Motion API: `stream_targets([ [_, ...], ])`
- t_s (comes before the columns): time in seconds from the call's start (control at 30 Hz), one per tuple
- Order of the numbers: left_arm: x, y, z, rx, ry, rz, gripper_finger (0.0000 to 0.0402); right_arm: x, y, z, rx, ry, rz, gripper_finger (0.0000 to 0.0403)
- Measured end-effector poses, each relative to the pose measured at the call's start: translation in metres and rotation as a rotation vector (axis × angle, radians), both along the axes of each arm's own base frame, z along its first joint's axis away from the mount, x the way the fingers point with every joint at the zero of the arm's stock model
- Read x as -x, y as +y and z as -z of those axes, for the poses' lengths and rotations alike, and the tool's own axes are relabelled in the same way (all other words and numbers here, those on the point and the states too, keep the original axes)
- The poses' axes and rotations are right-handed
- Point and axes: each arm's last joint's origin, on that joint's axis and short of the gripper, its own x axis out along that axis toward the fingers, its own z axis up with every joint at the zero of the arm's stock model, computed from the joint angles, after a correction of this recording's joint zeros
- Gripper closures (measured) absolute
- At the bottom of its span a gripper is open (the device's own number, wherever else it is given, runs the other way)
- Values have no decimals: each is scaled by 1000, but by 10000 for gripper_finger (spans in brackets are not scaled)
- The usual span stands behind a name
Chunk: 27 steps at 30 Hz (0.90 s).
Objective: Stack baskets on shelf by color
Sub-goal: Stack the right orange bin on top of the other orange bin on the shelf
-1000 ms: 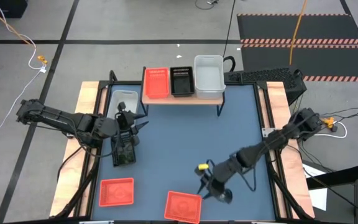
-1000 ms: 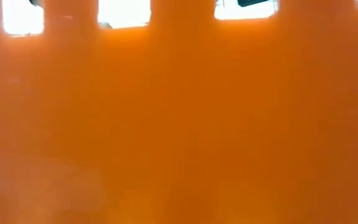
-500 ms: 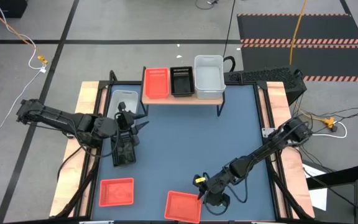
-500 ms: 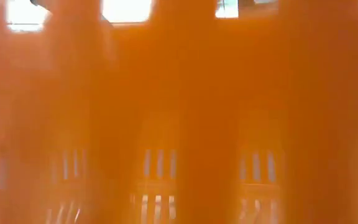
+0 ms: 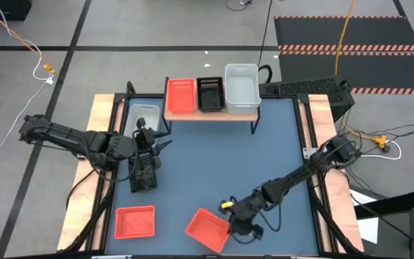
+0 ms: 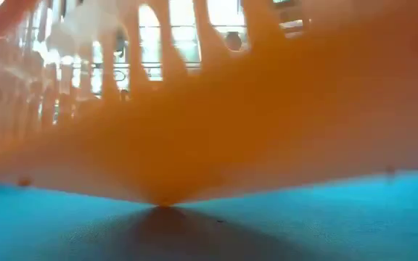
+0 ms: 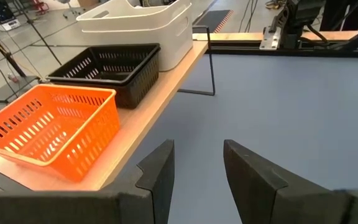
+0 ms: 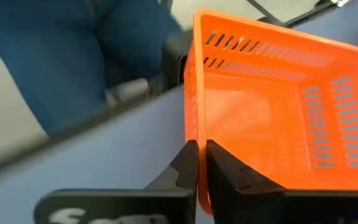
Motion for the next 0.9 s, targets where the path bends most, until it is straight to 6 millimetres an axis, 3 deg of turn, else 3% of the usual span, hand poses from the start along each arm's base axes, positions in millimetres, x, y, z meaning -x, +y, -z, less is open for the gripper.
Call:
stream_targets([
  [0.13, 0, 1, -1, -81, 33, 23, 261, -20, -13, -42, -134, 106, 129, 397],
  [0.27, 5, 7, -6, -175, 38, -32, 261, -41, -37, -118, -42, 46, 166, 399],
  [0.43, 23, 18, -17, -215, 0, -153, 261, -66, -100, -197, 135, -163, 407, 400],
  [0.6, 56, 29, -26, -184, -73, -341, 261, -77, -177, -226, 251, -280, 631, 401],
  [0.7, 74, 33, -26, -137, -97, -361, 261, -78, -224, -237, 327, -369, 783, 402],
  [0.9, 89, 39, -22, -96, -106, -416, 261, -97, -296, -212, 402, -352, 939, 402],
])
